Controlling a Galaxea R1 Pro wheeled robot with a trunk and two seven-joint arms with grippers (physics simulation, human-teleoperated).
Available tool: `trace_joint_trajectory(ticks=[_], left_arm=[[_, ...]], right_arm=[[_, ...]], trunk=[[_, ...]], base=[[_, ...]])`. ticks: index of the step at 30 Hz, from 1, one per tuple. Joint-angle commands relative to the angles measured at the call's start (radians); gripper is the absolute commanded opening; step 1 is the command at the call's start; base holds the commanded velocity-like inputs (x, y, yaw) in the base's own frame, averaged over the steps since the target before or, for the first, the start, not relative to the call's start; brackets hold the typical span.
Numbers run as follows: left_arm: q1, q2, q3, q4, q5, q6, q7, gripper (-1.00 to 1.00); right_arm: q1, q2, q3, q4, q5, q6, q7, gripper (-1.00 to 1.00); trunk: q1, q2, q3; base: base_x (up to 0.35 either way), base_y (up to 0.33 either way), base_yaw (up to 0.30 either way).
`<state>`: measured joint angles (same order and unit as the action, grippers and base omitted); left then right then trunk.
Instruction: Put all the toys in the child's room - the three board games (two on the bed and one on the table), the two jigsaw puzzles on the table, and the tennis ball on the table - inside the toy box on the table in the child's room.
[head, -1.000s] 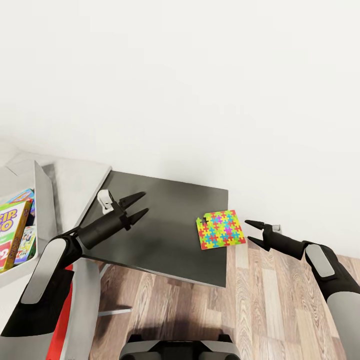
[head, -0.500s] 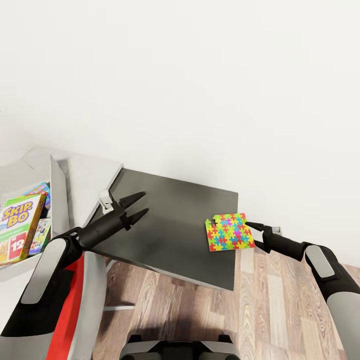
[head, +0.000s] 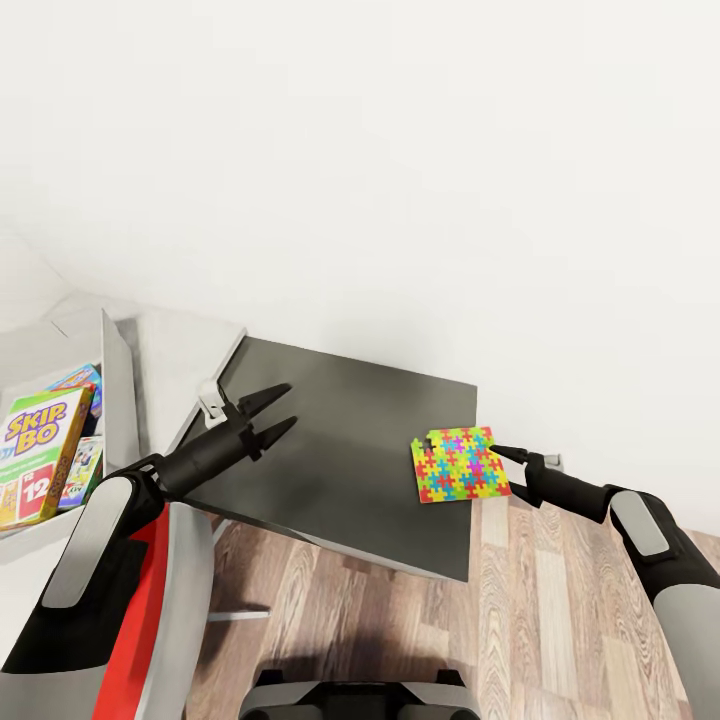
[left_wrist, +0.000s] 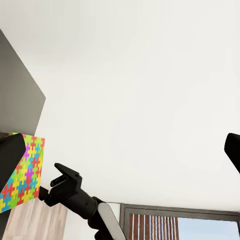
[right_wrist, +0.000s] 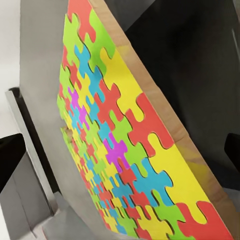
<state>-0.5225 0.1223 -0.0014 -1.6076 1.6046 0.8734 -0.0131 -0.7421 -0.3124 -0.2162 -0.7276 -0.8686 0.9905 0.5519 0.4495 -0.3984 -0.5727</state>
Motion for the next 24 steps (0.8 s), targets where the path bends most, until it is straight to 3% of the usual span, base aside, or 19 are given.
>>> trace_joint_trajectory(ticks=[1,24], left_arm=[[-0.001,0.000,0.000,0.000,0.000,0.002,-0.001,1.00],[-0.001,0.000,0.000,0.000,0.000,0.002,-0.001,1.00]], right_arm=[[-0.001,0.000,-0.003,0.000,0.007,0.005,0.006,1.00],[0.000,0.010,0.000,0.001,0.007,0.003,0.005,1.00]], trunk=[[0.001,-0.002,-0.001],[0.001,-0.002,-0.001]], base=[[0.000,0.000,0.005],[0.000,0.000,0.001]])
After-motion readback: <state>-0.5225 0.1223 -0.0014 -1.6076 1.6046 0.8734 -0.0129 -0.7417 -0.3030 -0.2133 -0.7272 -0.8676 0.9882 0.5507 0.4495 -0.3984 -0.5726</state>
